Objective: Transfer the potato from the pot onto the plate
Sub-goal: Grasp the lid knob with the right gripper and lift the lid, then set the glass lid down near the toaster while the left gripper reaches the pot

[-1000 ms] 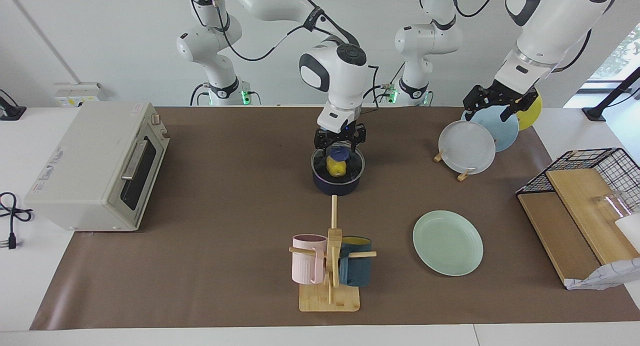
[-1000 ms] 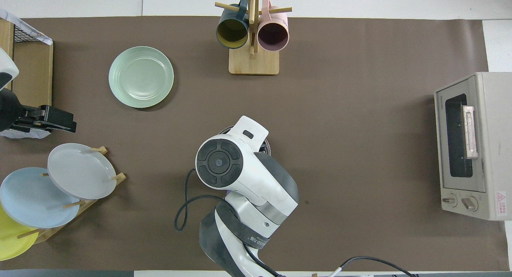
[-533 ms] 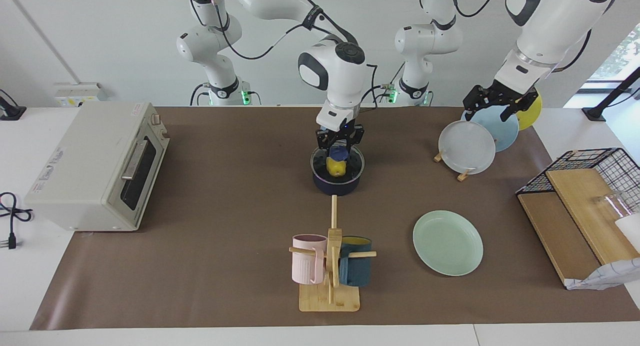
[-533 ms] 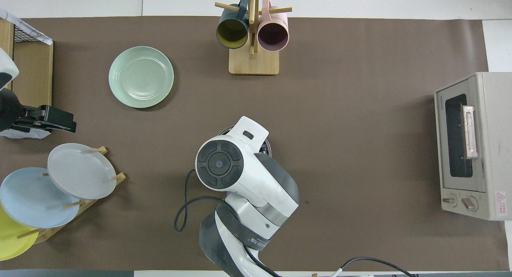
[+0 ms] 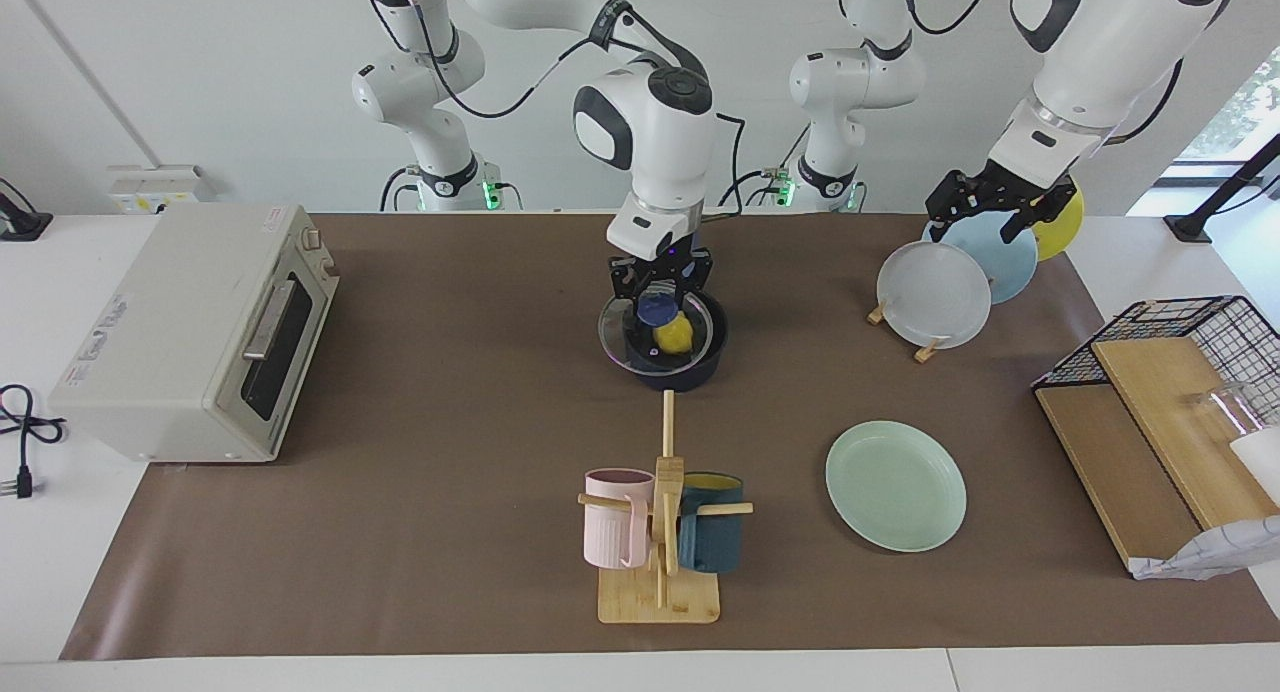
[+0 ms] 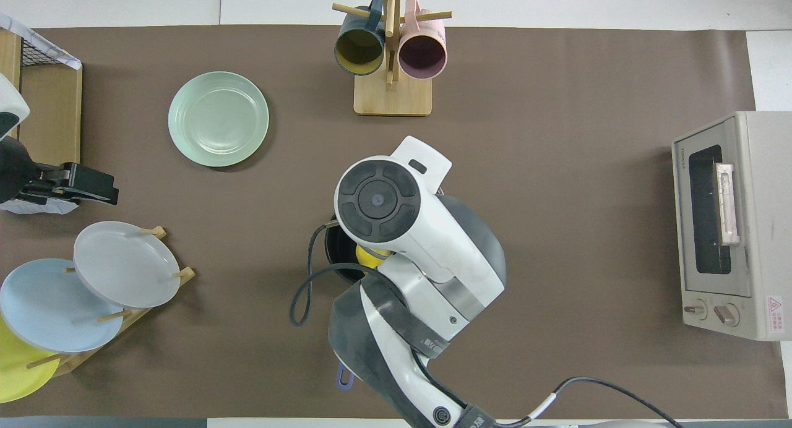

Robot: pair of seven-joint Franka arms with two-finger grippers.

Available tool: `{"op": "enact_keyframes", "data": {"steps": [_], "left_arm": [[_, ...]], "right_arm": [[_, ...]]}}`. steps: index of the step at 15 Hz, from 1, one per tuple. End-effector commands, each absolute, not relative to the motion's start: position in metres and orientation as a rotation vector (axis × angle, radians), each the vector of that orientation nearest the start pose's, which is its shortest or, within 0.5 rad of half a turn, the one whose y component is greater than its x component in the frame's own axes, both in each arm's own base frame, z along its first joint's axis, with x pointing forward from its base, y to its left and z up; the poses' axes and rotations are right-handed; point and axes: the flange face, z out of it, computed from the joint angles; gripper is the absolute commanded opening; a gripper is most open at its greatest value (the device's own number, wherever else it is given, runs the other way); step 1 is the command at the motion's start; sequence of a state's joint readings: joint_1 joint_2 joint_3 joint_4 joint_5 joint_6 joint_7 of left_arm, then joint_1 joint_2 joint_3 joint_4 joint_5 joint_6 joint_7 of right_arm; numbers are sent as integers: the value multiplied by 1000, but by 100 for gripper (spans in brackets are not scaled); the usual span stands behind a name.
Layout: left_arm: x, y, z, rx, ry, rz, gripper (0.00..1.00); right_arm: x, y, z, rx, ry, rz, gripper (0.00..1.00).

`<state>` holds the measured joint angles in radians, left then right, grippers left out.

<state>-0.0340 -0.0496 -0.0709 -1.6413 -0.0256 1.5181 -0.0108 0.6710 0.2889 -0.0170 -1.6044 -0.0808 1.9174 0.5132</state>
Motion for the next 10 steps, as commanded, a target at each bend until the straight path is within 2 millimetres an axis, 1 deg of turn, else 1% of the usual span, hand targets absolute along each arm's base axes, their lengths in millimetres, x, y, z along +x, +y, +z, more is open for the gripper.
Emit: {"op": "enact_keyframes", "data": {"steps": [1, 3, 4, 5, 6, 7, 8, 9, 10], "left_arm": [[522, -64, 616, -3141, 150, 132, 100], [522, -68, 617, -3141, 157, 125, 100], [523, -73, 617, -3143, 154, 113, 100], [521, -89, 617, -3141, 166, 103, 100], [521, -104, 618, -3143, 147, 78, 100], [520, -119, 616, -3152, 101, 46, 100], [518, -136, 612, -3157, 59, 19, 100], [514, -154, 609, -3164, 27, 6, 100], [507, -179, 603, -3168, 11, 2, 100]], "right_arm": [[549, 332, 484, -3189, -368, -67, 45], [570, 288, 486, -3189, -381, -33, 45], [576, 269, 487, -3179, -399, -13, 45], [583, 248, 485, -3177, -427, 8, 45], [588, 226, 480, -3185, -418, 59, 45], [594, 204, 480, -3187, -408, 75, 45], [597, 179, 473, -3182, -435, 105, 45], [600, 147, 463, -3176, -451, 133, 45], [598, 118, 455, -3170, -454, 163, 45]]}}
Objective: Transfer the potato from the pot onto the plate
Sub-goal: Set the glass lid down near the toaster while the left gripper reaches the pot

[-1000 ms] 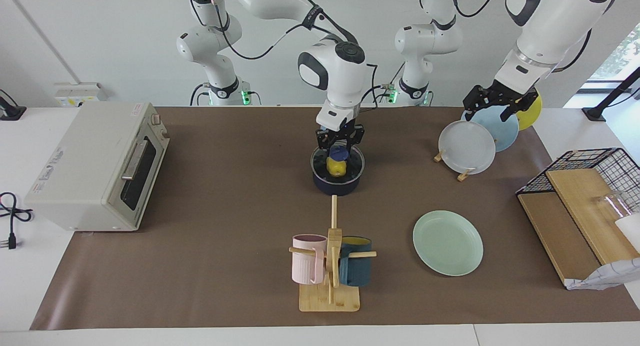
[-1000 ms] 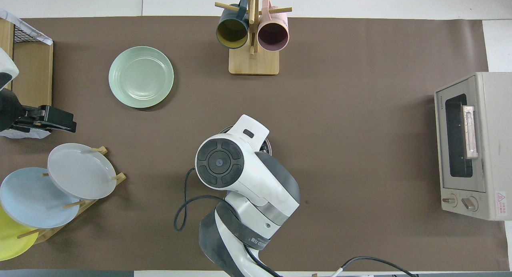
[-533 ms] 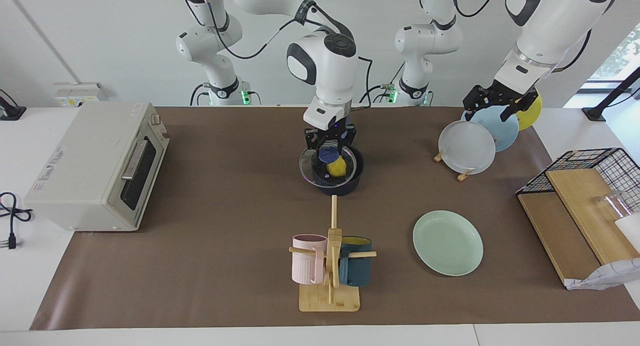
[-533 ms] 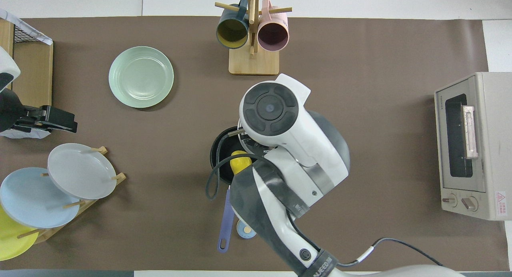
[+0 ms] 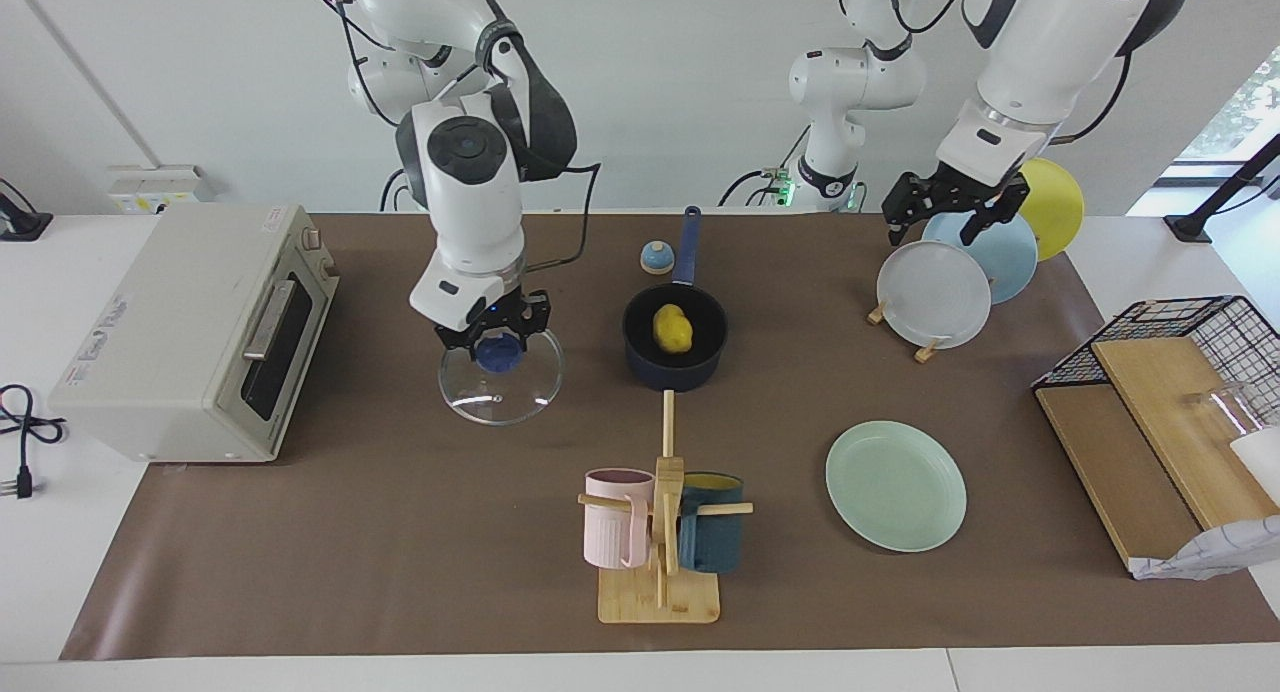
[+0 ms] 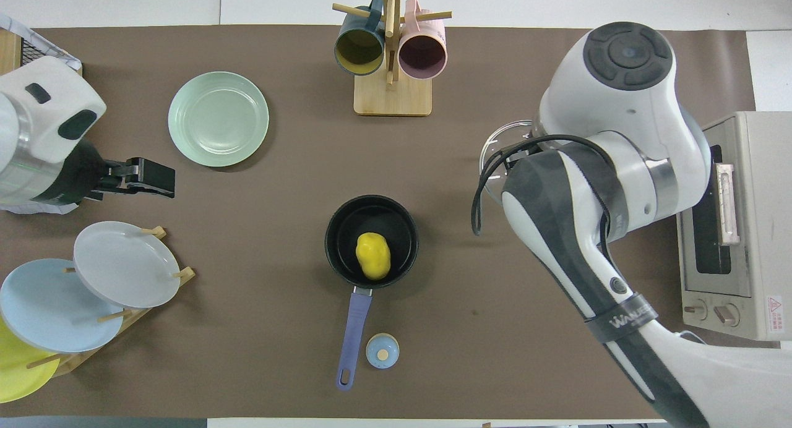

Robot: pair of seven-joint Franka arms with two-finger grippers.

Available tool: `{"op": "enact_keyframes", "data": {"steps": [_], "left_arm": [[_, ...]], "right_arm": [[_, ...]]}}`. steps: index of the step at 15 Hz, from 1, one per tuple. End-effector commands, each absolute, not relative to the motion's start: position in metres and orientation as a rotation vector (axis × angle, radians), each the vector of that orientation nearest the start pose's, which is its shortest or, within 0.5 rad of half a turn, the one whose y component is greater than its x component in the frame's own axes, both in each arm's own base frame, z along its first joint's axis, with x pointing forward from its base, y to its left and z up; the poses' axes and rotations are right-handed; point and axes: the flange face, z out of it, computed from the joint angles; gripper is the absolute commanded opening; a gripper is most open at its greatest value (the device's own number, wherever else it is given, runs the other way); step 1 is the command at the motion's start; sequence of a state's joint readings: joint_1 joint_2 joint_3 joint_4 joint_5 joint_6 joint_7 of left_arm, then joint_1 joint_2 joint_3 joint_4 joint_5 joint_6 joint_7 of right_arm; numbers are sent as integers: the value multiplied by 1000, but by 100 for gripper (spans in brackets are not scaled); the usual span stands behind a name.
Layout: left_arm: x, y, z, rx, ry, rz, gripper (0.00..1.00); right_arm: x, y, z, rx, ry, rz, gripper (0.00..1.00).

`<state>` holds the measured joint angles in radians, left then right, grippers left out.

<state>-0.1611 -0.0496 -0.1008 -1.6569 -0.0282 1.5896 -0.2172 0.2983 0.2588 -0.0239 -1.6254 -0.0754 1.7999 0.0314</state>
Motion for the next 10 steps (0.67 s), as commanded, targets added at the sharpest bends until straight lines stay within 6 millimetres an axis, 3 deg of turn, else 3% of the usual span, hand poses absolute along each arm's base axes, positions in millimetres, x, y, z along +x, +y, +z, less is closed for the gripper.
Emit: {"op": "enact_keyframes", "data": {"steps": [1, 4, 6, 10], "left_arm": [[500, -205, 591, -3170, -11, -5, 100], [482, -258, 551, -3185, -56, -47, 100], [474, -285, 531, -3182, -26, -24, 100], [463, -359, 447, -3139, -166, 53, 100]], "right_arm": [[595, 97, 446, -3163, -464, 178, 46], [577, 56, 411, -3150, -499, 134, 46], [560, 44, 385, -3142, -542, 60, 46], [548, 8, 365, -3136, -578, 21, 46]]}}
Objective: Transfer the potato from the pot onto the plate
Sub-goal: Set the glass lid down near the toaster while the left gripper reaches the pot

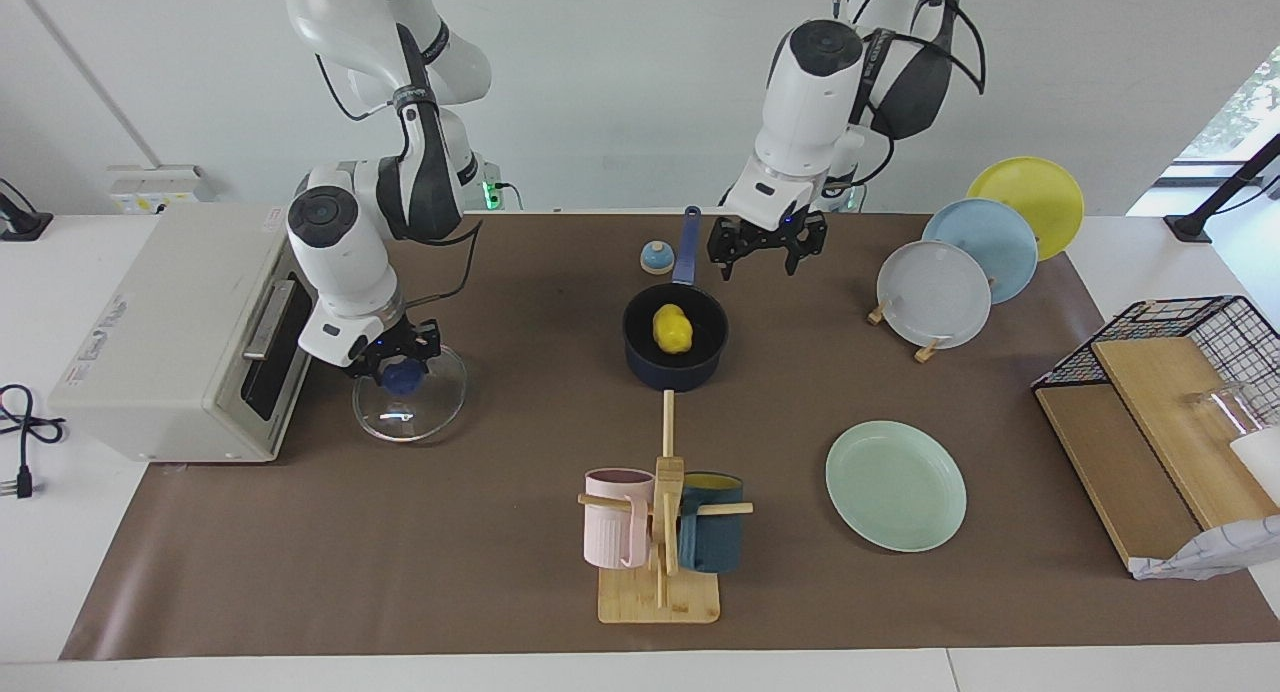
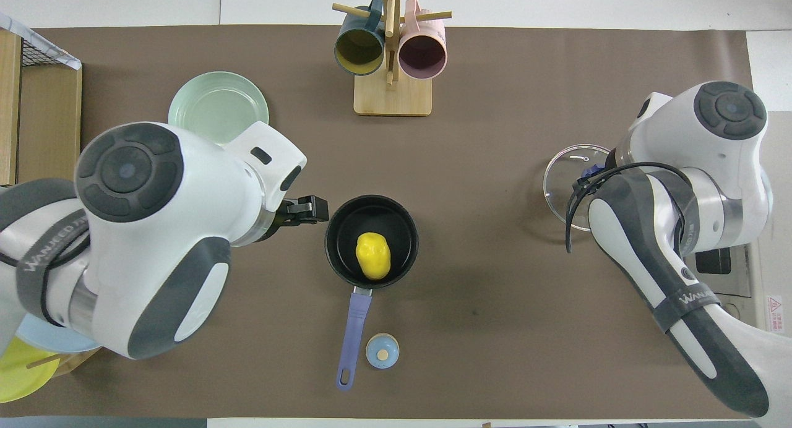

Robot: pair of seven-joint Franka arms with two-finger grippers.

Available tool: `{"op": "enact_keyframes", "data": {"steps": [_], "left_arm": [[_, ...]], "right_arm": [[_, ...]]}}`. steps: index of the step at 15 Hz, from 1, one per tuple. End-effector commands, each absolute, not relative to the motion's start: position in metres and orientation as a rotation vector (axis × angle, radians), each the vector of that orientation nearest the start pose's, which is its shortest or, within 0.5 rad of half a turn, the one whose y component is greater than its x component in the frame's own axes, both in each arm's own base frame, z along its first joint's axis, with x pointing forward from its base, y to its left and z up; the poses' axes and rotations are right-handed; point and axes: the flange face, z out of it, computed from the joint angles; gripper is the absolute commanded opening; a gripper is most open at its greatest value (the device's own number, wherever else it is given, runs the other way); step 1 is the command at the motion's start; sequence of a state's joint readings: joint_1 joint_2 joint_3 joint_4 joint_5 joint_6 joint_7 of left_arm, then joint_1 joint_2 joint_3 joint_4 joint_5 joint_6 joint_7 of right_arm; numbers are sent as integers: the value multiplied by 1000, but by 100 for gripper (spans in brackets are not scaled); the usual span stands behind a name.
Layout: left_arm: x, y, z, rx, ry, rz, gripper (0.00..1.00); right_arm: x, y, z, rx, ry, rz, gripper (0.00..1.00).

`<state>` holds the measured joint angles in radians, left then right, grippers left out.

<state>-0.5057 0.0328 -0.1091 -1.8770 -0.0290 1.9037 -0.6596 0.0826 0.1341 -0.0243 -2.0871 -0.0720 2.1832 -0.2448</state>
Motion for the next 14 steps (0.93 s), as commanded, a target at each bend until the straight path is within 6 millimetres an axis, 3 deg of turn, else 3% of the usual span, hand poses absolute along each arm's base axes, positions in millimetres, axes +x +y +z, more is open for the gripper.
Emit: {"op": "enact_keyframes", "data": {"steps": [1, 4, 9, 13, 14], "left_arm": [[462, -370, 435, -3134, -227, 49, 100], [455, -381, 412, -3126, -237, 60, 100], [436, -394, 380, -3133, -263, 46, 100], [436, -397, 360, -3117, -305, 68, 100], [433, -402, 357, -3120, -306, 64, 100]], "right_arm": [[543, 5, 361, -3135, -579, 24, 46], [534, -14, 350, -3130, -612, -7, 46], [525, -18, 343, -3130, -598, 2, 54], [528, -21, 346, -3137, -574, -10, 100], [536, -21, 354, -3139, -574, -24, 100]]}}
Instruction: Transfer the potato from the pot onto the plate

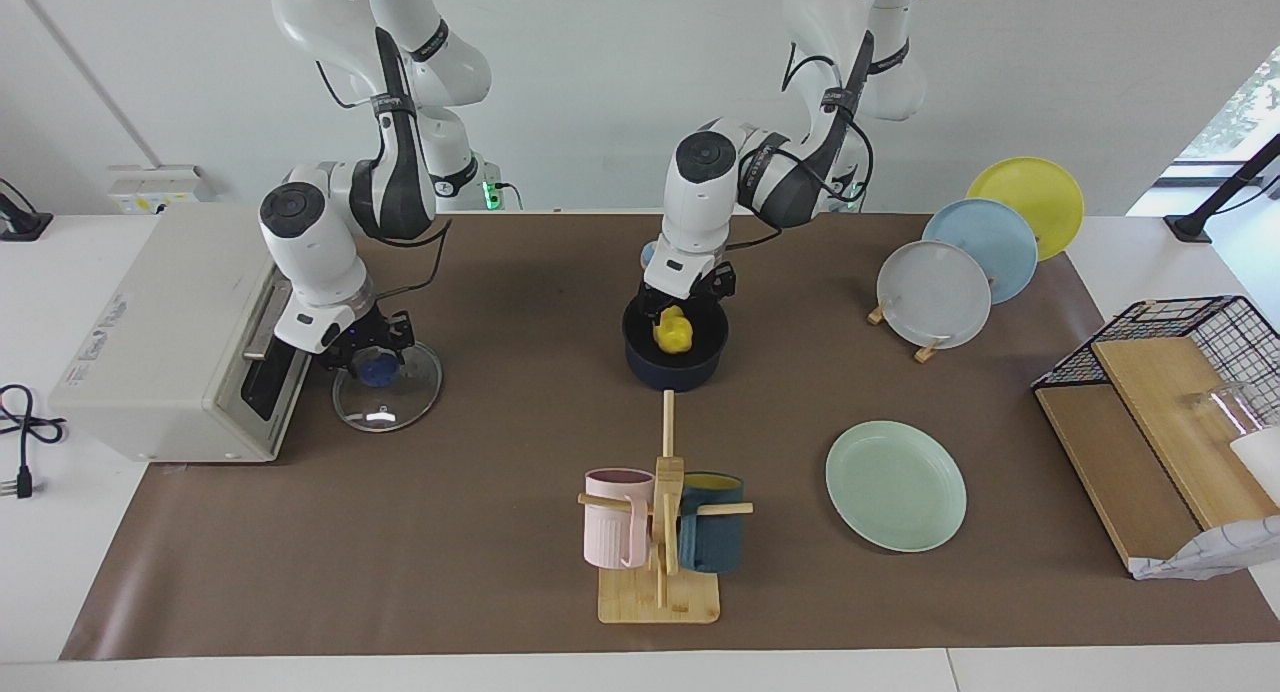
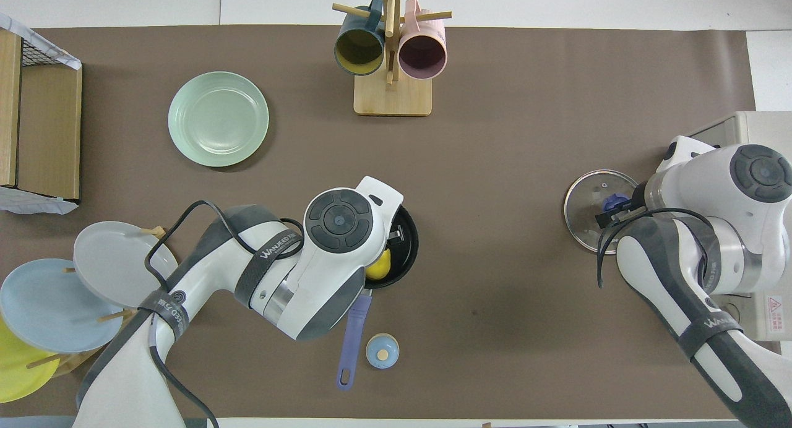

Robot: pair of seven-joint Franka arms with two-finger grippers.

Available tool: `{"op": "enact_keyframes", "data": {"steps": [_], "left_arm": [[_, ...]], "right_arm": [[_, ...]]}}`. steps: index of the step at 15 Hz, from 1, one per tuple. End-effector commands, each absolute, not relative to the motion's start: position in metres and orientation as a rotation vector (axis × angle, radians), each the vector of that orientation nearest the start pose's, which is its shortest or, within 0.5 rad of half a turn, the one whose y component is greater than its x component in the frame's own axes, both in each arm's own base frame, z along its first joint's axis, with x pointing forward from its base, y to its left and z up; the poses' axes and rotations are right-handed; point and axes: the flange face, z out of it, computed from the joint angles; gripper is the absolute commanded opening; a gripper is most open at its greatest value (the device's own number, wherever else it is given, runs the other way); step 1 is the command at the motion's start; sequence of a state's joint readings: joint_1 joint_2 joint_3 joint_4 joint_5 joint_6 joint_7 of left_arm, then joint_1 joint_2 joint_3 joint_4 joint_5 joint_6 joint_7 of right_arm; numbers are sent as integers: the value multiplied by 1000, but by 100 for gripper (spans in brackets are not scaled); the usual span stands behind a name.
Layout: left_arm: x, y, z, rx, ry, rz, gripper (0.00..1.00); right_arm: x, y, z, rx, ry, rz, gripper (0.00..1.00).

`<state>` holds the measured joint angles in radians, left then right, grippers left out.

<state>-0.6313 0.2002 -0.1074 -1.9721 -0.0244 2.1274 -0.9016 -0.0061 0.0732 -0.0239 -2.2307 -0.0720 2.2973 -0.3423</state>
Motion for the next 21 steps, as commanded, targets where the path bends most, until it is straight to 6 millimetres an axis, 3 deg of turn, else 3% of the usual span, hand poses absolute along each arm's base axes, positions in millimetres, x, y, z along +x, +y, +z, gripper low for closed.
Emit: {"op": "enact_keyframes", "data": {"steps": [1, 2, 7, 13, 15, 19, 21], "left_arm": [[434, -403, 348, -3110, -320, 78, 100], [433, -405, 342, -3104, -341, 83, 100], [426, -414, 327, -3091, -344, 98, 100], [422, -416, 324, -3087, -332, 104, 100], [417, -419, 322, -3084, -319, 108, 100], [416, -418, 317, -3091, -320, 99, 100], [415, -417, 315, -3087, -311, 92, 100]], "right_arm": [[544, -21, 366, -3143, -572, -43, 100], [548, -19, 376, -3142, -580, -38, 100], [574, -6, 478, -3152, -532, 19, 100], [561, 2, 588, -3164, -433, 72, 100], [558, 5, 610, -3172, -341, 100, 100], [555, 6, 613, -3140, -297, 172, 100], [542, 4, 628, -3141, -291, 172, 100]]}}
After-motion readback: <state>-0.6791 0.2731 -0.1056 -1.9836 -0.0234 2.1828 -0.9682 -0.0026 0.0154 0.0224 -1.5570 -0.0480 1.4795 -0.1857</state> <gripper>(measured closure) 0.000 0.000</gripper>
